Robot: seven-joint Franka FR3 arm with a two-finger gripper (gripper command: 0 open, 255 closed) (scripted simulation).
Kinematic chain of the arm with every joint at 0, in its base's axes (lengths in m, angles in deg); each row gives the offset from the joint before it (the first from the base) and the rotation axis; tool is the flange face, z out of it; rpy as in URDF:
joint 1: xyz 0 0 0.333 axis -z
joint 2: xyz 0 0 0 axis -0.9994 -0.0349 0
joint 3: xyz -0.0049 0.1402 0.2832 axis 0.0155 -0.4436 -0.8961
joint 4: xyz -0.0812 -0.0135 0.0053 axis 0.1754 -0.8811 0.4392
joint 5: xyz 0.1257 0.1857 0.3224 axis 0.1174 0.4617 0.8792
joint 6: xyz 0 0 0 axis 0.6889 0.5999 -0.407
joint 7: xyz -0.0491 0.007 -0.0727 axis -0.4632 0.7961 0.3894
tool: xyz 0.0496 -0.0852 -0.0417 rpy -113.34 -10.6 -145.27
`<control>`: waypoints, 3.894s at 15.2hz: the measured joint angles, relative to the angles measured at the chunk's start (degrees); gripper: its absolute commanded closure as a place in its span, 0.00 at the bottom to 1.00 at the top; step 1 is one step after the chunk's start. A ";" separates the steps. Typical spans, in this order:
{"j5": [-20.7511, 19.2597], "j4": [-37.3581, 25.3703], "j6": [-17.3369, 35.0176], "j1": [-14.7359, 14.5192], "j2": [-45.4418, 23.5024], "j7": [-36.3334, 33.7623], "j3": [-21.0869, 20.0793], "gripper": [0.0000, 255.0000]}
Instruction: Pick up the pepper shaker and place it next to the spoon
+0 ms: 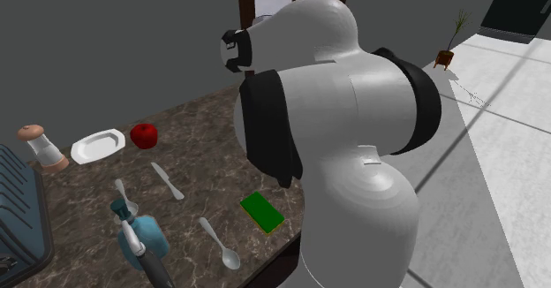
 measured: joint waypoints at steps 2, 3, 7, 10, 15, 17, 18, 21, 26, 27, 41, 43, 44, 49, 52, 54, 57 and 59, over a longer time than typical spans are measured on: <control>-0.01 -1.38 -1.46 0.02 0.08 0.04 0.01 1.00; -0.02 -2.08 -2.19 0.04 0.11 0.10 0.04 1.00; 0.03 -4.65 -5.25 -0.04 0.60 0.00 -0.03 1.00; 0.01 -6.98 -7.68 0.01 0.71 0.11 0.01 1.00; 0.00 -10.98 -11.48 0.02 0.49 0.17 0.02 1.00; 0.00 -12.71 -13.03 -0.01 0.32 0.16 0.00 1.00; 0.01 -13.75 -13.84 -0.03 0.09 0.12 -0.02 1.00; 0.39 -12.96 -14.18 -0.75 1.20 -1.20 -0.62 1.00; 2.24 -10.40 -13.97 -4.04 3.63 -7.45 -3.58 1.00; 2.62 -10.25 -14.02 -4.72 3.87 -8.78 -4.21 1.00; 7.55 -9.54 -11.87 -14.11 3.93 -27.23 -13.26 1.00; 7.99 -10.63 -11.53 -15.69 2.83 -30.27 -14.70 1.00; 8.28 -11.15 -11.78 -16.38 2.73 -31.64 -15.31 1.00; 8.59 -14.91 -10.87 -20.43 -0.99 -38.94 -18.55 1.00; 8.06 -19.13 -11.02 -23.09 -4.61 -43.32 -20.26 1.00; 7.65 -21.95 -11.32 -24.95 -6.79 -46.16 -21.28 1.00; 6.96 -25.62 -11.38 -27.77 -9.92 -50.07 -22.55 1.00; 5.70 -31.29 -12.54 -30.63 -14.10 -53.47 -23.42 1.00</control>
